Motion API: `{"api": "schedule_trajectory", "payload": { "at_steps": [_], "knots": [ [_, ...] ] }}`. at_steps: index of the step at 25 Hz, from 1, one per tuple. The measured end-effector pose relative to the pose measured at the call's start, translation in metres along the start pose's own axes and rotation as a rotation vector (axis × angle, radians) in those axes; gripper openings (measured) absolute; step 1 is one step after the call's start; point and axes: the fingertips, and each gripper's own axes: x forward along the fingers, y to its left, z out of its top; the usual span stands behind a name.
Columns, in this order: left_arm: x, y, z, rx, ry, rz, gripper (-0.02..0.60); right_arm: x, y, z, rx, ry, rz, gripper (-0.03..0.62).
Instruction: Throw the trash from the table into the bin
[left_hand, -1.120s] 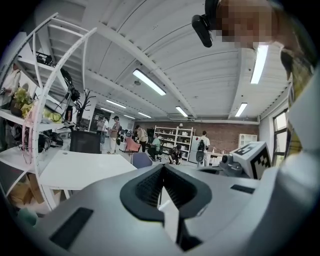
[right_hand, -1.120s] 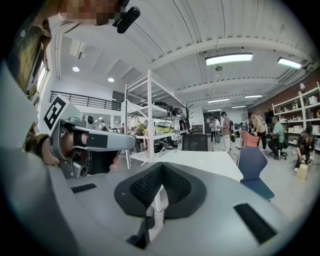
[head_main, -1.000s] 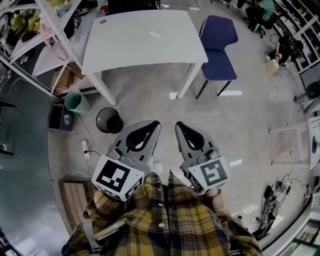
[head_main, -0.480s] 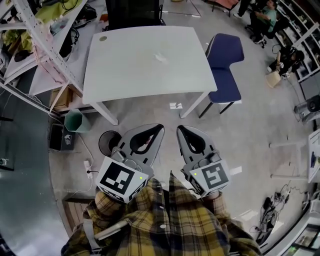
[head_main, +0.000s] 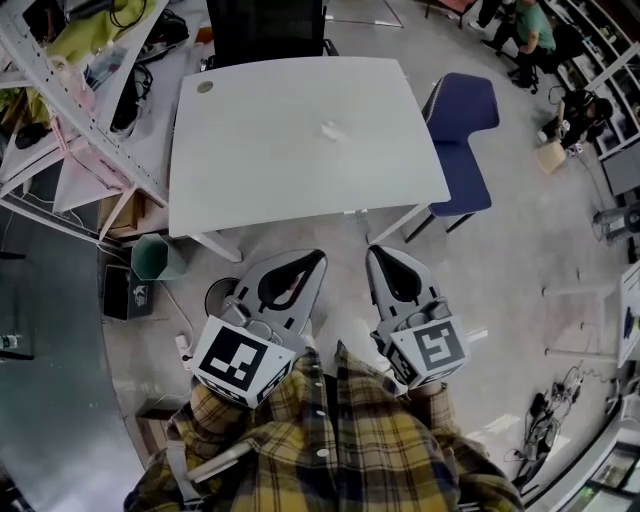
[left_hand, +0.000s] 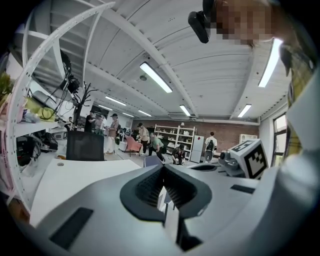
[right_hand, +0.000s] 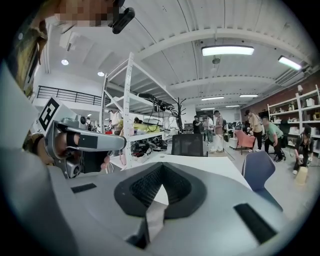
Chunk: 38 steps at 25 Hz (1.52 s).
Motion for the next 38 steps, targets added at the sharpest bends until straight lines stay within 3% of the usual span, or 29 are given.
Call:
{"api": "schedule_trajectory", "payload": {
  "at_steps": [4, 9, 18, 28, 33, 38],
  "knots": [
    [0.017, 0.022, 0.002, 0.001, 0.011, 0.0, 0.008, 0.024, -0.024, 0.004, 0.001, -0.018, -0.028, -0.002],
    [0.048, 0.053, 0.014, -0.007, -0.005, 0.029, 0.008, 0.064, -0.051, 0.011, -0.001, -0.014, -0.001, -0.002],
    [0.141, 0.106, 0.046, -0.021, -0.022, 0.107, 0.008, 0.145, -0.13, 0.046, -0.033, -0.002, 0.107, -0.002],
    [0.235, 0.166, 0.078, -0.052, -0.052, 0.275, 0.008, 0.226, -0.217, 0.063, -0.073, 0.047, 0.258, -0.002],
    [0.255, 0.187, 0.08, -0.074, -0.058, 0.366, 0.008, 0.254, -0.233, 0.061, -0.11, 0.084, 0.364, -0.002],
    [0.258, 0.202, 0.079, -0.076, -0.047, 0.398, 0.008, 0.277, -0.225, 0.054, -0.114, 0.107, 0.414, -0.002]
  ]
}}
